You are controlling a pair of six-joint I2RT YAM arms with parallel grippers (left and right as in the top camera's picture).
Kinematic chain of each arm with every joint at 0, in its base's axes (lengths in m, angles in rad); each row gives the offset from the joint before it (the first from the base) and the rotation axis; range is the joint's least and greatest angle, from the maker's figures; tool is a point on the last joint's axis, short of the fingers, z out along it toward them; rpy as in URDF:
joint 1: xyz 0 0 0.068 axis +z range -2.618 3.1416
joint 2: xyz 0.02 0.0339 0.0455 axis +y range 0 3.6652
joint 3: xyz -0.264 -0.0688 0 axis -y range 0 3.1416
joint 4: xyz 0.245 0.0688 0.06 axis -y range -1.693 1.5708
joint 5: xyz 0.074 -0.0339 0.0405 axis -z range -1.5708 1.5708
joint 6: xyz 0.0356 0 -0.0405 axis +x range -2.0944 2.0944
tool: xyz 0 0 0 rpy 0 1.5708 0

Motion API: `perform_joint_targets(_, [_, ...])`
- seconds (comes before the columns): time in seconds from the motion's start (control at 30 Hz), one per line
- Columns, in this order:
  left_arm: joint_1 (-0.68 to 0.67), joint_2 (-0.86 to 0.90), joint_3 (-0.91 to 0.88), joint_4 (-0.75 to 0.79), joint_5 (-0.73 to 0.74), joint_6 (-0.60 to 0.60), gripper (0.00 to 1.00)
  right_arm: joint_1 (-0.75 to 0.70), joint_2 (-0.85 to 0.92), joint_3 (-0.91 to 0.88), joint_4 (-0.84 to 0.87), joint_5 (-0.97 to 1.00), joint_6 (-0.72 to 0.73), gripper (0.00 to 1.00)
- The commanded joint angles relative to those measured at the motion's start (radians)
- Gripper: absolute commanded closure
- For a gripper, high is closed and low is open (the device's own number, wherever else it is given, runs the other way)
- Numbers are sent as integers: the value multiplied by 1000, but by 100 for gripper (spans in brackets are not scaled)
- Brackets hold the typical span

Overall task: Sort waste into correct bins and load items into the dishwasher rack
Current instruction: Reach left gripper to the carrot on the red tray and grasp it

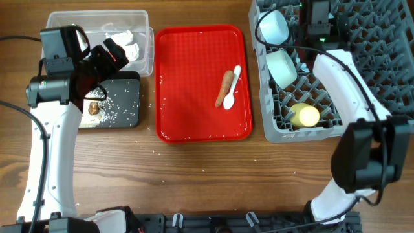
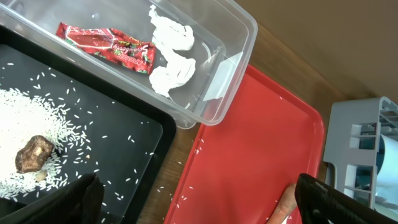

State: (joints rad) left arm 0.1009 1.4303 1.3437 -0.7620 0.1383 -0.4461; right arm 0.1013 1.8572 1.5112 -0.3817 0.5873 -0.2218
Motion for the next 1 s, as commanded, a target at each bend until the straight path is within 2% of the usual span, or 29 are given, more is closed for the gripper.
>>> perform_joint_targets(0.0, [4,-5,5,2,-9,16,0,4,-193,15,-3,-74,126,0])
perform_joint_targets(0.2, [4,-5,5,25,21,-15,0,4,-461,15,-191,-321,147,0])
perform_joint_targets(0.23, [4,-5,5,24,68,-14,0,4,-508,14,-257,-379,159,0])
perform_joint_targets(0.37, [-6,2,5,34,242,-13,0,4,-562,14,-410,-503,259,0])
perform_joint_targets(0.47, [-76,23,5,60,256,-2,1,4,-563,14,-487,-563,285,0])
perform_joint_targets(0.6, [-323,85,5,126,29,8,0,4,-563,14,-533,-567,302,0])
perform_joint_targets(0.77, [-587,233,5,206,-136,106,1,4,-563,14,-601,-567,332,0])
perform_joint_targets(0.87, [-668,347,5,230,-216,109,0,4,-563,14,-655,-568,364,0])
perform_joint_targets(0.97, [-697,468,5,278,-218,118,1,4,-563,13,-692,-572,364,0])
